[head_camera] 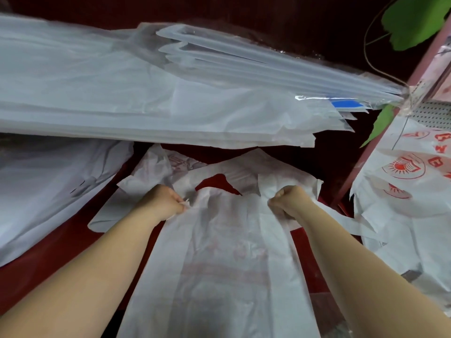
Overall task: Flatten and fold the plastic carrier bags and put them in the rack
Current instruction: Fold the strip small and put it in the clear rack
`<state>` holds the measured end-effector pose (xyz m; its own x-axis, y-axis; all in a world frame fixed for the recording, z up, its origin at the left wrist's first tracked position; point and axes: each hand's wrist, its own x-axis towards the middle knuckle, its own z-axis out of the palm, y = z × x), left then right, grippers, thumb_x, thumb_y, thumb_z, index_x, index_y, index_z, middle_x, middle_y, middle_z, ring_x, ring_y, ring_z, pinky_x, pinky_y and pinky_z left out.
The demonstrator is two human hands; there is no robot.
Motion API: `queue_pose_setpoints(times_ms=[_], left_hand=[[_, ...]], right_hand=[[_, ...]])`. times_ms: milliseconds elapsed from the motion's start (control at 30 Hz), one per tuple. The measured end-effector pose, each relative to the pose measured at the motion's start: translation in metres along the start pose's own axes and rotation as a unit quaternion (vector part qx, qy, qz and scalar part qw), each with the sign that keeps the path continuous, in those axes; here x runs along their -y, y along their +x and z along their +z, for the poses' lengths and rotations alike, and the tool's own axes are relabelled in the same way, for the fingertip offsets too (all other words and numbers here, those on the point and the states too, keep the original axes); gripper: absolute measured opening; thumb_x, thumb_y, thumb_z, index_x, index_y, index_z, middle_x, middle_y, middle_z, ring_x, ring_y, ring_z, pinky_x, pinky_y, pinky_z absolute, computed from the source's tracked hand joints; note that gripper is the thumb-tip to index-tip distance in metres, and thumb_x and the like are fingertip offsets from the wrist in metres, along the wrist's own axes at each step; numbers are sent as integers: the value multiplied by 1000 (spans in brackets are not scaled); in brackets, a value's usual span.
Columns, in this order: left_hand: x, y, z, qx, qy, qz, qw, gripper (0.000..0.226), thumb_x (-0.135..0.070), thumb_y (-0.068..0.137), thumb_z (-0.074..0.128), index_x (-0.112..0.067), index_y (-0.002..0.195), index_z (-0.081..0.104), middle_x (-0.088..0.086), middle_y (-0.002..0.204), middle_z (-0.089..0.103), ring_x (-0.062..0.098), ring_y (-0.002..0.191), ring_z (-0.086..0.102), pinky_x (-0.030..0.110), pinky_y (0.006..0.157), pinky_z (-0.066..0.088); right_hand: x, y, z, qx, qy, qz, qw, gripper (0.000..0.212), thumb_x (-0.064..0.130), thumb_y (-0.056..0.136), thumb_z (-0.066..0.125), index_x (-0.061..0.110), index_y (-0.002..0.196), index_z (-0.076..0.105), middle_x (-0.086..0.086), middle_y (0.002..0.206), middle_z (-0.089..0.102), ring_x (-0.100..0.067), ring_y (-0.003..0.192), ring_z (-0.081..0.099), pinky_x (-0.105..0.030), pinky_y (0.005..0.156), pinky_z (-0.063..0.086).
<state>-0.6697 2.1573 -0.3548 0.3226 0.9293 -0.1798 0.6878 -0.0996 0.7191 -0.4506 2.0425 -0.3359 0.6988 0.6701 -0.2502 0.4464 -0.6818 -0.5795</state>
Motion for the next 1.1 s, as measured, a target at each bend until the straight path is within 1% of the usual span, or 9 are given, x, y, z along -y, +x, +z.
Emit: queue_pose_setpoints(times_ms=[233, 300, 400, 500, 633, 800, 933, 1033, 1100], left_hand=[[4, -4, -4, -55, -89, 16, 994, 12, -7, 81, 66, -5, 93, 67, 8, 85, 64, 21, 73, 55, 22, 65, 38], [1, -6, -8, -48, -151, 6, 987, 10, -5, 84, 63, -6, 94, 63, 4, 68, 56, 16, 53, 50, 21, 50, 36], [-4, -11, -13, -24, -287, -18, 958, 19, 0, 85, 59, -12, 100, 56, 2, 71, 58, 3, 38, 57, 12, 36, 39], [-7, -17, -17, 24, -420, -21, 907, 28, 2, 85, 57, -13, 107, 49, 5, 78, 60, 3, 43, 61, 12, 42, 47], [-8, -21, -19, 74, -506, 2, 859, 9, -5, 92, 48, -11, 90, 54, 8, 84, 59, 10, 54, 67, 18, 53, 55], [4, -32, -23, 90, -541, 8, 836, 36, -9, 97, 30, -2, 78, 60, 13, 74, 65, 18, 72, 65, 26, 68, 55], [18, -40, -21, 127, -474, 17, 871, 66, -13, 98, 27, -1, 47, 67, 12, 55, 66, 16, 59, 68, 21, 57, 56], [15, -36, -17, 97, -406, 1, 909, 38, -13, 98, 35, -2, 74, 61, 8, 56, 66, 13, 51, 66, 19, 50, 54], [10, -32, -14, 36, -337, -1, 941, 20, -12, 96, 43, -6, 80, 54, 7, 57, 58, 8, 38, 57, 15, 38, 45]], right_hand=[[-5, -18, -9, -17, 206, -10, 978, 20, -9, 79, 52, 11, 73, 48, -6, 45, 46, -14, 32, 35, -12, 29, 24], [-4, -22, -10, -19, 263, -10, 964, 24, -12, 80, 52, 9, 89, 49, -3, 36, 50, -14, 28, 45, -13, 29, 31], [-6, -26, -11, 0, 356, -17, 934, 34, -14, 84, 50, 11, 107, 47, -7, 45, 60, -8, 34, 56, -16, 41, 49], [-11, -30, -12, 15, 376, -62, 924, 29, -14, 85, 47, 4, 107, 53, -12, 72, 62, -11, 57, 64, -15, 60, 54], [-21, -35, -14, 50, 380, -141, 913, 26, -9, 88, 44, 7, 85, 64, -7, 90, 67, -16, 85, 65, -21, 78, 54], [-38, -43, -15, 82, 406, -132, 901, 42, 0, 93, 31, 8, 69, 65, 2, 68, 71, -8, 69, 68, -23, 71, 53], [-49, -49, -9, 44, 272, -132, 952, 36, 21, 91, 53, 11, 57, 60, 7, 50, 58, -3, 45, 53, -18, 53, 42], [-49, -53, -6, 44, 276, -160, 947, 11, 4, 85, 60, 6, 78, 67, 3, 65, 66, 6, 54, 60, -4, 55, 43], [-50, -52, -5, 43, 285, -172, 942, 14, -4, 83, 60, 9, 84, 65, 2, 67, 66, 6, 58, 62, -5, 62, 46]])
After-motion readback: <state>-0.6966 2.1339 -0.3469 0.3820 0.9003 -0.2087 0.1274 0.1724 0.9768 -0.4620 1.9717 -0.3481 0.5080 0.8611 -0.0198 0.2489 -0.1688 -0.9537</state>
